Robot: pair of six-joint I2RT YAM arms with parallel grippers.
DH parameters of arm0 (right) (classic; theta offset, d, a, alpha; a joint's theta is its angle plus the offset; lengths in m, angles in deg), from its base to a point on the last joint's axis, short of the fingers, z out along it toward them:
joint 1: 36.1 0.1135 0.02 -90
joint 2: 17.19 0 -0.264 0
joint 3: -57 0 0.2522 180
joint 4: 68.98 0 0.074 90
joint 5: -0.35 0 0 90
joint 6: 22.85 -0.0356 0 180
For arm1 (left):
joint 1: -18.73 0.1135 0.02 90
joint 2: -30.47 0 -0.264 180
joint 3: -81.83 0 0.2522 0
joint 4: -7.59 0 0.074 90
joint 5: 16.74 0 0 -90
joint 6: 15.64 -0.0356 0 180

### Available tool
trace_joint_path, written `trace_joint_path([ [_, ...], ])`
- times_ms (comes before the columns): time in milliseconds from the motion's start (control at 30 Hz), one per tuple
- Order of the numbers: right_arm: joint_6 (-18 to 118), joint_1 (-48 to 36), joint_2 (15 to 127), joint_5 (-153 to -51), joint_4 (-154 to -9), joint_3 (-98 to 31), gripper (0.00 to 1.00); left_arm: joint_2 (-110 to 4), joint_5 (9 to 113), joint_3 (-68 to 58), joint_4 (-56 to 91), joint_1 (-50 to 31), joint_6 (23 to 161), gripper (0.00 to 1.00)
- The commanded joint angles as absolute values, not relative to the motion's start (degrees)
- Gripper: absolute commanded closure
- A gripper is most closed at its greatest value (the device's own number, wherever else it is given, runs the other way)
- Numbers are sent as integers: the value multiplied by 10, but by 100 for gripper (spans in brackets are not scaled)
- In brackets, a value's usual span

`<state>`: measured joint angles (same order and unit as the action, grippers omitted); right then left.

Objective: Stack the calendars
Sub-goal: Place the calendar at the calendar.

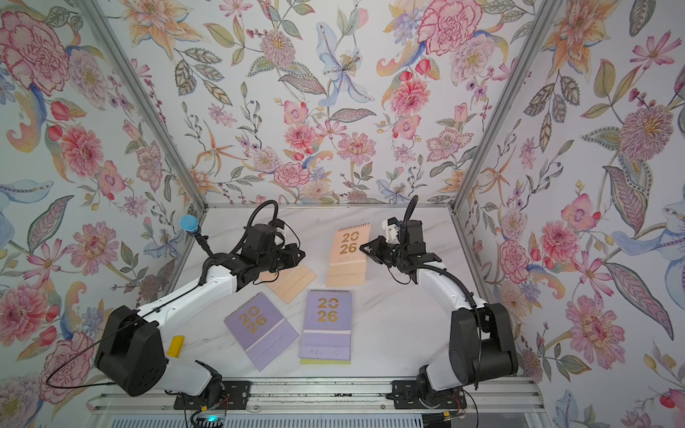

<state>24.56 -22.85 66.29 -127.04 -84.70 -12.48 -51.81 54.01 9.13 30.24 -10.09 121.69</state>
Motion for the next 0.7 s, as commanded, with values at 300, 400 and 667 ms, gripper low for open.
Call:
trace_joint_path([
  [300,194,-175,526,-1255,-823,-19,98,-446,517,233,229,-90,1245,100],
  [400,175,-165,489,-1257,-805,18,98,-434,509,261,206,-90,1257,100],
  [667,144,-122,423,-1233,-785,79,98,-437,492,293,172,-107,1269,100],
])
